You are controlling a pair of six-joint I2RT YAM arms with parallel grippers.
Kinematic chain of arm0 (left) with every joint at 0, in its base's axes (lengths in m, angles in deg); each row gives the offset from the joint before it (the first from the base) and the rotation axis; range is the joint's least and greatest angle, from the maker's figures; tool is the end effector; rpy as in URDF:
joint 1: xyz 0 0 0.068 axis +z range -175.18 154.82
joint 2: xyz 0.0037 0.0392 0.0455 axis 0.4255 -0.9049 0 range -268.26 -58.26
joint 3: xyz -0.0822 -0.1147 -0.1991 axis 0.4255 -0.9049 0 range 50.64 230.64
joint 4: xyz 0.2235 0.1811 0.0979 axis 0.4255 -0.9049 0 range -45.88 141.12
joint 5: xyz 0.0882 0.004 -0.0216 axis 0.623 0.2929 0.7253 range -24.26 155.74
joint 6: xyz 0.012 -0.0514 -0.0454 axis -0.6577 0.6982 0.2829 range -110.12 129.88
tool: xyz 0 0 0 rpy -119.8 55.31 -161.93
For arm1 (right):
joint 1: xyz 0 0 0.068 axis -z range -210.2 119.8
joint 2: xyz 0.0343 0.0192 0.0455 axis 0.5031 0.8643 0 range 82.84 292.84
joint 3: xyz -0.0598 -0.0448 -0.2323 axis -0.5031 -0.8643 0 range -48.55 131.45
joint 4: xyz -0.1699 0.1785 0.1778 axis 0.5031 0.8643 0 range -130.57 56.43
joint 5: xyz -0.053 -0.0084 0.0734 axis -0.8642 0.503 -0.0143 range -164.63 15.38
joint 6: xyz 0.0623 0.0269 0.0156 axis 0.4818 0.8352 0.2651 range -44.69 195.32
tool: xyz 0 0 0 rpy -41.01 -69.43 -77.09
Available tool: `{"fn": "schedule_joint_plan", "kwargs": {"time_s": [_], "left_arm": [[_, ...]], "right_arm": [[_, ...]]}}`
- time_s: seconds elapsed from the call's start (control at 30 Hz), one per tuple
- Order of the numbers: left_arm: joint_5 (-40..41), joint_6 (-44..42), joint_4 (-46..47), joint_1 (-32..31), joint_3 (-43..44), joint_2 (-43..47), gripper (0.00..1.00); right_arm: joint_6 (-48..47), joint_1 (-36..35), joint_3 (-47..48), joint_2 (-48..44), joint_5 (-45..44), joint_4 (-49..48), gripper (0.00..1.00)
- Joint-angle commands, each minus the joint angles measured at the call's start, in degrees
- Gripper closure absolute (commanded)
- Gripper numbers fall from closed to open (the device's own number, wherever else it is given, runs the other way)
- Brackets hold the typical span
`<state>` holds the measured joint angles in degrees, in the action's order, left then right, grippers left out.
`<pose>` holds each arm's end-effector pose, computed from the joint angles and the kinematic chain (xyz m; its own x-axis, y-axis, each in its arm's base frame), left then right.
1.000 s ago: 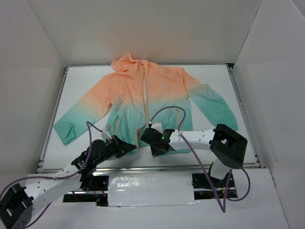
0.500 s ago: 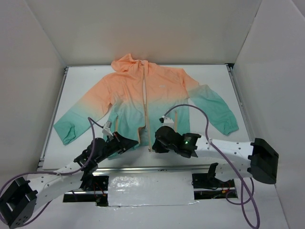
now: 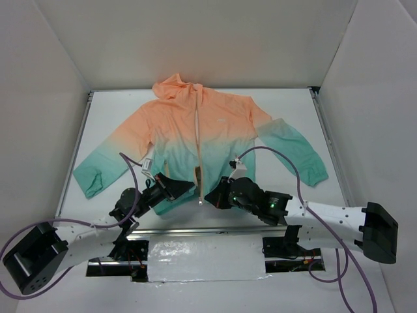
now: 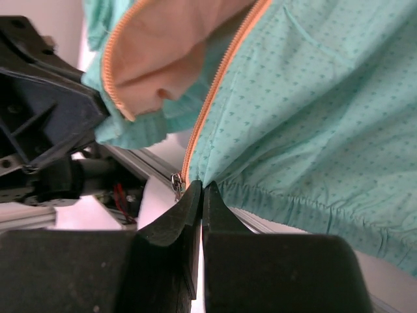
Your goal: Zip up the jacket
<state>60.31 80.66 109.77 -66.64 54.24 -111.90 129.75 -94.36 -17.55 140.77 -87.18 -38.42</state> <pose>0.1780 -0.1645 0.1379 -0.6516 -0.6787 -0.3389 0.3460 0.1316 -0.9290 0.1394 0.2594 0.1712 -0.7705 0.2307 -0.5942 -0.2904 0.7028 0.6494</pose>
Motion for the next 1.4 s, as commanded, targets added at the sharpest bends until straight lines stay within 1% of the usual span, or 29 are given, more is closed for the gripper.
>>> {"fn": "schedule_joint_plan", "kwargs": {"time_s": [0.0,0.23,0.53,0.67,0.77,1.0,1.1,1.2,1.37], "left_arm": [[-1.3,0.6,10.5,0.0,-0.4,-0.9,1.0],[-1.3,1.8,8.7,0.0,-1.4,1.1,1.0],[-1.2,5.6,-3.3,-0.1,-0.9,6.1,1.0],[-1.3,8.6,-9.6,-0.1,-0.4,8.1,1.0],[-1.2,9.5,-12.2,-0.1,0.2,9.4,1.0],[-2.3,13.3,-9.3,-0.1,-0.1,9.6,1.0],[-2.2,15.1,-7.7,-0.1,-0.4,9.7,1.0],[-1.9,15.8,-9.0,-0.1,0.3,11.1,1.0],[-1.2,16.1,-15.4,-0.2,1.7,14.5,1.0]], "right_arm": [[0.0,-0.5,-2.3,-3.1,-0.6,-9.5,1.0],[-1.3,-0.5,-6.3,-5.6,-2.4,-17.5,1.0],[-5.5,-0.5,-8.6,-6.7,-2.6,-25.3,1.0],[-6.9,-0.5,-9.6,-7.0,-2.1,-27.5,1.0],[-7.5,-0.5,-9.7,-6.4,-1.2,-28.3,1.0],[-8.1,-0.5,-12.2,-6.6,-0.5,-32.4,1.0],[-9.2,-0.5,-12.6,-7.0,-0.8,-32.7,1.0],[-10.1,-0.5,-14.4,-7.0,0.0,-35.0,1.0],[-10.6,-0.4,-17.3,-7.1,1.1,-41.1,1.0]]}}
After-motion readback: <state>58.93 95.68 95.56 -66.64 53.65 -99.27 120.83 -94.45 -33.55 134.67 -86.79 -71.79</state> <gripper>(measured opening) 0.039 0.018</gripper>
